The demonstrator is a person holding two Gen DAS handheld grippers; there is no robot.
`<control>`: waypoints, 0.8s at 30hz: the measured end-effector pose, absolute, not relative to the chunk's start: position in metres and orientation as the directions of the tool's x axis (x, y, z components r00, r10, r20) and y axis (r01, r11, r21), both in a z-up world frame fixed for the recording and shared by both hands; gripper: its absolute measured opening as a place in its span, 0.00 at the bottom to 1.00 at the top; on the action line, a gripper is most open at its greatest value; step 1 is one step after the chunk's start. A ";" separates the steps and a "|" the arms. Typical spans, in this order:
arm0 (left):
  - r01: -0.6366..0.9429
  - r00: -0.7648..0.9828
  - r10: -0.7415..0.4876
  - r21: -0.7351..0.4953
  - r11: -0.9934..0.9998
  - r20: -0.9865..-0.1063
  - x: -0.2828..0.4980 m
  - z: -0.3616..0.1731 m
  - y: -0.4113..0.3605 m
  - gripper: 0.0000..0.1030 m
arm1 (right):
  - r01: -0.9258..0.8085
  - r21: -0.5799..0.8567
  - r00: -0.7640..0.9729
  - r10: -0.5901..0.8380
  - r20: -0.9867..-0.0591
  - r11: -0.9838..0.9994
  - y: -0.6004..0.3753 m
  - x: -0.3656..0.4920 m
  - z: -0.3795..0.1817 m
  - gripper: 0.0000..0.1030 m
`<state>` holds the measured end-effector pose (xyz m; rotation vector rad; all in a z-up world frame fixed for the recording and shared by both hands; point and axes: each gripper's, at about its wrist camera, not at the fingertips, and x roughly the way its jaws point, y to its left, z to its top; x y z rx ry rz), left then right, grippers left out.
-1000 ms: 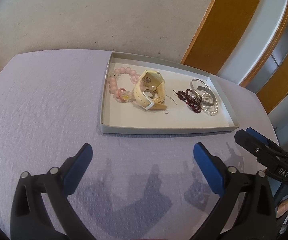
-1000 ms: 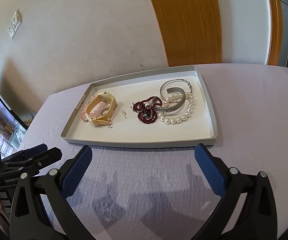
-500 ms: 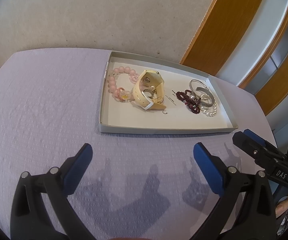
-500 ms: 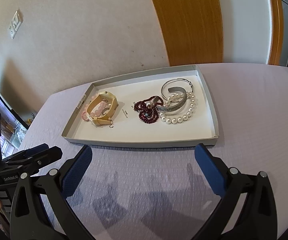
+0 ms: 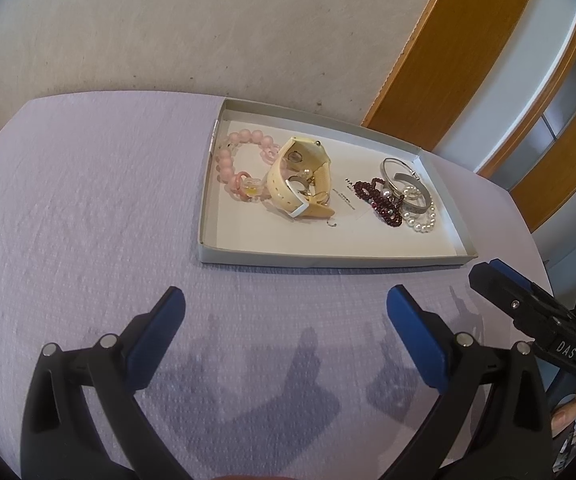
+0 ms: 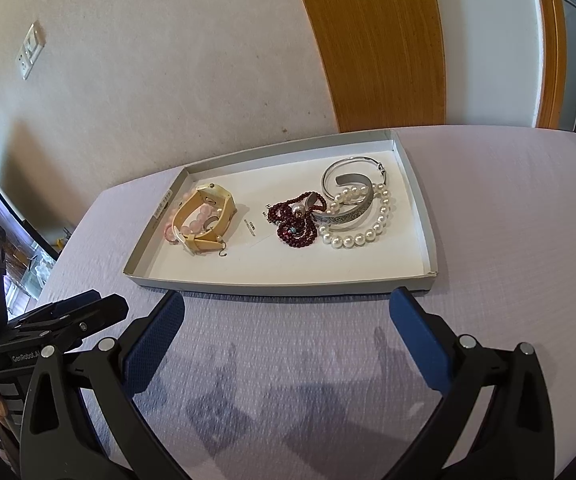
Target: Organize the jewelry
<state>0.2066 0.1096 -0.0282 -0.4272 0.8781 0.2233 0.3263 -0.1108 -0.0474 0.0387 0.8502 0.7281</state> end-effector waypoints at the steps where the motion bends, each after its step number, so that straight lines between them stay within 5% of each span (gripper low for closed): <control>1: -0.359 0.624 0.015 -0.269 0.894 -0.782 0.207 -0.028 0.109 0.98 | -0.570 0.310 0.436 0.600 -0.671 0.761 -0.111 0.326 -0.047 0.99; 24: -0.337 0.642 -0.005 -0.287 0.897 -0.767 0.204 -0.025 0.106 0.98 | -0.569 0.311 0.433 0.599 -0.673 0.761 -0.108 0.325 -0.050 0.99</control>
